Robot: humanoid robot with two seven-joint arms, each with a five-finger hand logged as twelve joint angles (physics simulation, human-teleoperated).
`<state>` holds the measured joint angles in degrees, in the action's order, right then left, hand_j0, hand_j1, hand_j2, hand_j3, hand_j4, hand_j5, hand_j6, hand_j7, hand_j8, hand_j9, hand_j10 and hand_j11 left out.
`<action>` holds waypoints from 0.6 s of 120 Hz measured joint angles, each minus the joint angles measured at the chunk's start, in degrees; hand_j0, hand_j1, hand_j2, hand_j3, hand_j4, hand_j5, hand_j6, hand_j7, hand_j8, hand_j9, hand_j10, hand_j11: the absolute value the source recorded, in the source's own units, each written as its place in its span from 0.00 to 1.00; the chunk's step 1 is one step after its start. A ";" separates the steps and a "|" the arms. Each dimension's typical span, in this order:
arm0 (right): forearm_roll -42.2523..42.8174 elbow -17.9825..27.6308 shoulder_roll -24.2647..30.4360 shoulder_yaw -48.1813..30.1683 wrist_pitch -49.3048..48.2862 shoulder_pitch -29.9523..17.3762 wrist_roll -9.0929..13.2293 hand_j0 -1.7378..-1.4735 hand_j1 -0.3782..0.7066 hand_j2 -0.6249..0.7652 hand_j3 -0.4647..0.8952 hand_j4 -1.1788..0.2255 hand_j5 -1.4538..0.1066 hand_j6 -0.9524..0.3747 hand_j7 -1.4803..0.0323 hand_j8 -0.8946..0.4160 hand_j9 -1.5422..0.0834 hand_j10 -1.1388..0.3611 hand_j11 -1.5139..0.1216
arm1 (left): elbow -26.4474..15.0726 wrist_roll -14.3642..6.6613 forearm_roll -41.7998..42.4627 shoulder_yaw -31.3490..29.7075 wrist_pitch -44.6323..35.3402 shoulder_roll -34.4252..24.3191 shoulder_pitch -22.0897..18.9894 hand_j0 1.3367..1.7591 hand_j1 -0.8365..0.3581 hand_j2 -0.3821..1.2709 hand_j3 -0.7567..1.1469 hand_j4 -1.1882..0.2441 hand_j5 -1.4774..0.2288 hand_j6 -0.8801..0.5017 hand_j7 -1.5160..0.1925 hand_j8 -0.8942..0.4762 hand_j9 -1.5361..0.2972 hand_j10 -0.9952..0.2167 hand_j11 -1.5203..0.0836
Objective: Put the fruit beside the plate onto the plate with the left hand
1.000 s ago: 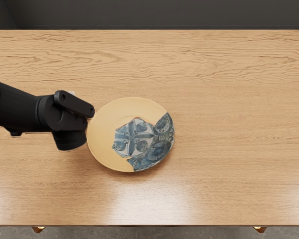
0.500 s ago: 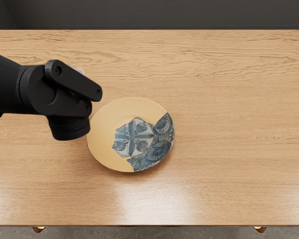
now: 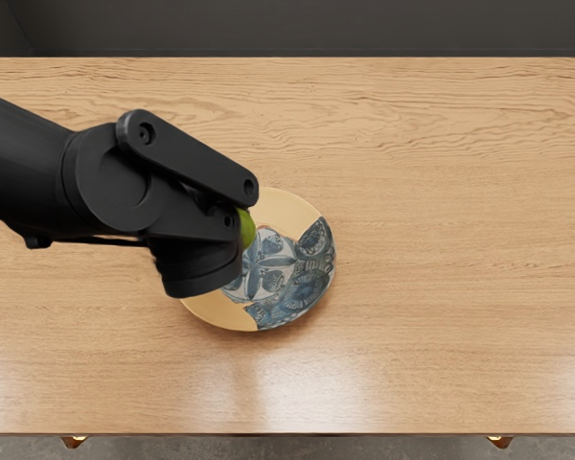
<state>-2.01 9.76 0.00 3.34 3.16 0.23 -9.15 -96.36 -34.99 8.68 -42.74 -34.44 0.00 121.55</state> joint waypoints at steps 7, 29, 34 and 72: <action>0.00 -0.01 0.00 0.00 0.00 0.01 0.00 0.30 0.07 0.44 0.34 0.81 0.90 0.69 0.95 0.65 0.92 0.73 0.90 | 0.32 0.00 0.08 0.85 -0.22 0.00 -0.90 0.74 0.53 0.42 0.40 0.49 0.25 0.40 0.28 0.31 0.27 0.20 0.30; -0.01 -0.01 0.00 0.00 0.00 -0.02 -0.04 0.30 0.07 0.44 0.34 0.81 0.90 0.69 0.95 0.65 0.92 0.73 0.90 | 1.16 -0.01 0.25 2.94 -0.50 0.00 -1.61 0.75 0.65 0.33 0.40 0.58 0.50 0.43 0.52 0.40 0.50 0.45 0.56; -0.01 -0.02 0.00 0.00 0.00 -0.01 -0.04 0.30 0.07 0.44 0.34 0.81 0.90 0.69 0.95 0.65 0.92 0.73 0.90 | 1.29 -0.01 0.26 3.29 -0.52 0.00 -2.48 0.75 0.67 0.32 0.40 0.59 0.53 0.44 0.56 0.41 0.53 0.48 0.60; -0.01 -0.07 0.00 0.00 0.00 -0.04 -0.06 0.30 0.07 0.44 0.34 0.81 0.90 0.69 0.95 0.65 0.92 0.73 0.90 | 2.70 -0.01 -3.57 9.80 -0.56 -16.66 -1.94 0.76 0.73 0.27 0.40 0.65 0.65 0.46 0.67 0.46 0.64 0.59 0.72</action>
<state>-2.02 9.68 0.00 3.34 3.16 0.19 -9.21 -93.66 -35.00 5.11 -32.94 -35.00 -16.66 119.61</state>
